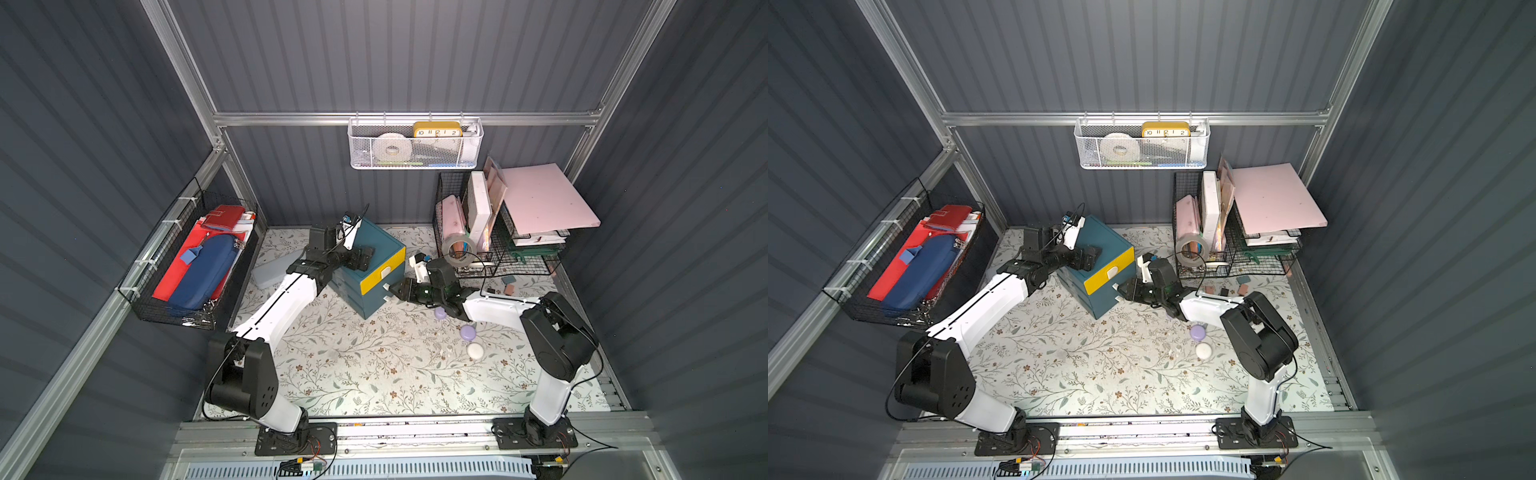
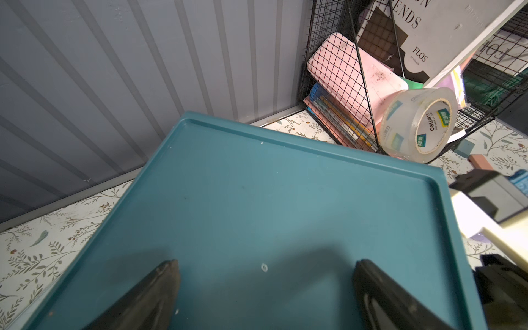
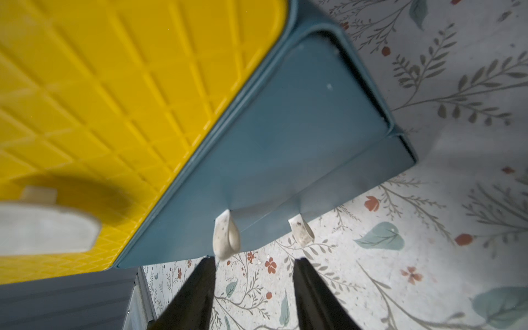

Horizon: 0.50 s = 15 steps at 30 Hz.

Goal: Put the bluetooth earphones in the drawer according to color
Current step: Open the drawer in the storage box.

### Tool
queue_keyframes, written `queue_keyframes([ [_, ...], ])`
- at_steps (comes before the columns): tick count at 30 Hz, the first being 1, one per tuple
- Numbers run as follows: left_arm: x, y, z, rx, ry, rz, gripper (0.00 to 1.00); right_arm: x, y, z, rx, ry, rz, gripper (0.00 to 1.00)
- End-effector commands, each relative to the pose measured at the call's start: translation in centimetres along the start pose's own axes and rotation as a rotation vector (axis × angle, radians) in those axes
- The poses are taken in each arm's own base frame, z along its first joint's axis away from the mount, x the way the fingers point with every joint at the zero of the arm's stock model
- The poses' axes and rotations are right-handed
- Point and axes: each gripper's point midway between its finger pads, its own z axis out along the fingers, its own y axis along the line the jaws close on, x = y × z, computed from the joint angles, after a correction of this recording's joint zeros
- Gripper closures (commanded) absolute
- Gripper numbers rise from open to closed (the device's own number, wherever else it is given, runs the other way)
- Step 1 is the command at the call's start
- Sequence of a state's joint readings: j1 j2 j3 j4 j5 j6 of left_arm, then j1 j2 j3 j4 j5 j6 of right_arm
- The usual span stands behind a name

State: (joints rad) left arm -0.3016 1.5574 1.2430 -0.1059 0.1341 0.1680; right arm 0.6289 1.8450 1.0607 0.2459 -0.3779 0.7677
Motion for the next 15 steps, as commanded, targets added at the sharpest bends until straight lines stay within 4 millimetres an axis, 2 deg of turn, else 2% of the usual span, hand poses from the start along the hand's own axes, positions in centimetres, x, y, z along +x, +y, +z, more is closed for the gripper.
queue_keyframes([
  [1,5.0,-1.4,0.8,0.049,0.178,-0.043,0.00,-1.3,1.8,0.4,-0.060,-0.027,-0.012,0.51],
  [10,5.2,-1.4,0.8,0.047,0.181,-0.042,0.01,-1.4,1.8,1.2,-0.089,-0.034,0.019,0.51],
  [15,5.3,-1.2,0.9,0.041,0.184,-0.041,0.01,-1.3,2.1,1.6,-0.117,-0.025,0.028,0.56],
])
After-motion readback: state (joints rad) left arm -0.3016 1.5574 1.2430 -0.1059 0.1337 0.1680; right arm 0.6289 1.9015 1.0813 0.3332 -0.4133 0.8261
